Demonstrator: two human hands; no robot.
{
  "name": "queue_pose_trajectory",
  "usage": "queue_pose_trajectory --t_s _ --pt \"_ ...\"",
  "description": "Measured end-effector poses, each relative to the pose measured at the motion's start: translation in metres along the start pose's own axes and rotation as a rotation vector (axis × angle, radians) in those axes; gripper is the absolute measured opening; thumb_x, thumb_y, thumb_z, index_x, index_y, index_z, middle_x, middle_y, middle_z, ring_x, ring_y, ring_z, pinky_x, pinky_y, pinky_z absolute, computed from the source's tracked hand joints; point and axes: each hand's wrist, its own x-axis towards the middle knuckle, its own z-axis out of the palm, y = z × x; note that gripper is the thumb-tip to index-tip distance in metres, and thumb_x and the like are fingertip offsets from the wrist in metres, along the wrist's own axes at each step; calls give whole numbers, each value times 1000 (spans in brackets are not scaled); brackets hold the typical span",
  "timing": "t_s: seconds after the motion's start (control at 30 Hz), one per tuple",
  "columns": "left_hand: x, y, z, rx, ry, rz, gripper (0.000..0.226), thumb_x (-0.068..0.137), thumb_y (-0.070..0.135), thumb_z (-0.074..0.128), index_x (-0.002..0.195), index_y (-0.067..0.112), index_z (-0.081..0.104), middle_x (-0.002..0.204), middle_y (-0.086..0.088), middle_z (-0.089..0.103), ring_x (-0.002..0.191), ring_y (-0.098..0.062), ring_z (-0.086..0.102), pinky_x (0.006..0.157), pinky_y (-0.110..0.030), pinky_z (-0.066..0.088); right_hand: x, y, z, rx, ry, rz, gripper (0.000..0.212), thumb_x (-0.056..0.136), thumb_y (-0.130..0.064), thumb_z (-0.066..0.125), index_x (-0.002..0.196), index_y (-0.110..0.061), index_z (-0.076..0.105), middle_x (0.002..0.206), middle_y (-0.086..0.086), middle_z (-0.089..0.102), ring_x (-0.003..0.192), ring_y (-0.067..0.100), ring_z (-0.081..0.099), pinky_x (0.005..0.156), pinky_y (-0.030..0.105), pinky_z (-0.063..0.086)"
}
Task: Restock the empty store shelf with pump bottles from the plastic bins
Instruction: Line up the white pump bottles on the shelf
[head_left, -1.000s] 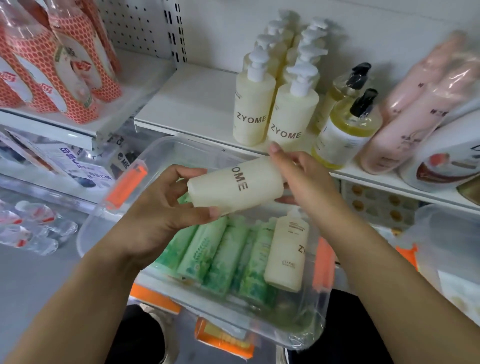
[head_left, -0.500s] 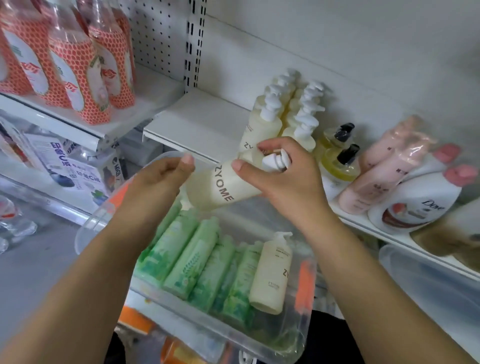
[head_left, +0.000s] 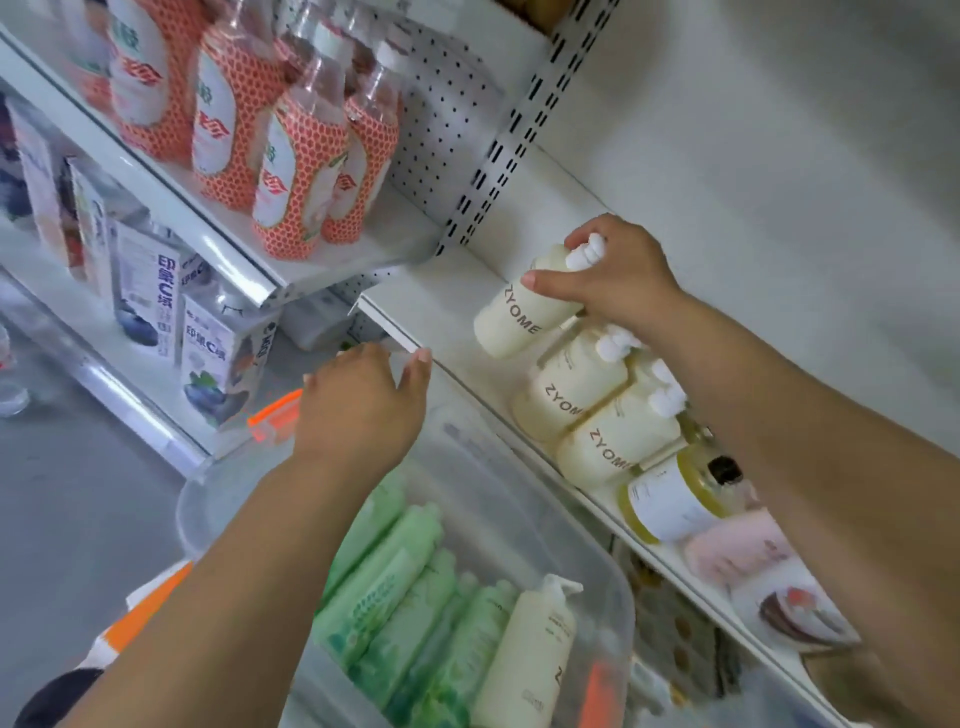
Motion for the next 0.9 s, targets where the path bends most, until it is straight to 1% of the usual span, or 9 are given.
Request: queue_pose_trajectory --t_s 0.1,0.17,0.27,0.33,0.43,0.53,0.7,0.8,0.9 --pt "9 2 3 -11 -41 -45 61 99 57 31 122 7 57 120 -20 62 116 -40 54 105 -56 37 34 5 5 -81 -65 8 61 62 -48 93 110 -23 64 112 -5 61 99 16 68 69 38 65" --pt "11 3 6 57 -74 -40 62 99 59 28 121 8 56 120 -20 61 118 -39 52 106 -56 35 49 11 7 -115 -132 13 59 64 -45 93 111 -24 64 114 -6 60 100 16 68 69 37 65" --pt "6 3 13 180 -128 -56 68 98 60 23 130 8 53 133 -19 56 133 -36 40 114 -58 21 60 25 8 -159 -204 4 57 63 -45 93 110 -30 66 119 -5 61 101 16 68 69 33 65" --pt "4 3 17 223 -129 -49 70 98 61 22 135 10 52 141 -16 51 140 -35 32 117 -58 14 64 33 9 -197 -210 -23 56 61 -49 93 108 -34 66 120 -8 61 103 13 65 76 30 62" --pt "3 4 21 264 -158 -50 72 97 62 19 139 12 48 145 -14 47 144 -34 25 118 -57 10 68 42 8 -237 -243 -48 56 62 -49 93 110 -36 67 118 -13 61 110 8 59 88 26 50" --pt "2 5 22 298 -172 -56 71 97 62 18 138 12 48 146 -13 45 145 -34 23 118 -58 9 70 49 7 -256 -302 -47 56 63 -44 94 112 -35 67 117 -15 62 112 8 59 96 28 52" --pt "-1 6 23 310 -210 -60 72 98 61 16 144 13 42 156 -12 33 150 -34 10 119 -57 3 71 50 12 -233 -257 1 57 61 -51 93 110 -36 68 120 -12 62 112 12 60 99 34 53" --pt "0 5 22 306 -209 -66 72 98 61 17 146 12 41 156 -12 32 150 -33 11 120 -57 3 72 48 16 -258 -222 -7 58 65 -55 89 112 -32 66 120 -8 59 110 15 59 93 32 53" --pt "0 5 22 311 -205 -58 72 98 61 17 146 12 41 156 -12 33 149 -33 12 120 -56 4 72 45 15 -289 -256 -15 64 67 -58 87 119 -30 62 127 -7 56 116 16 56 91 30 48"
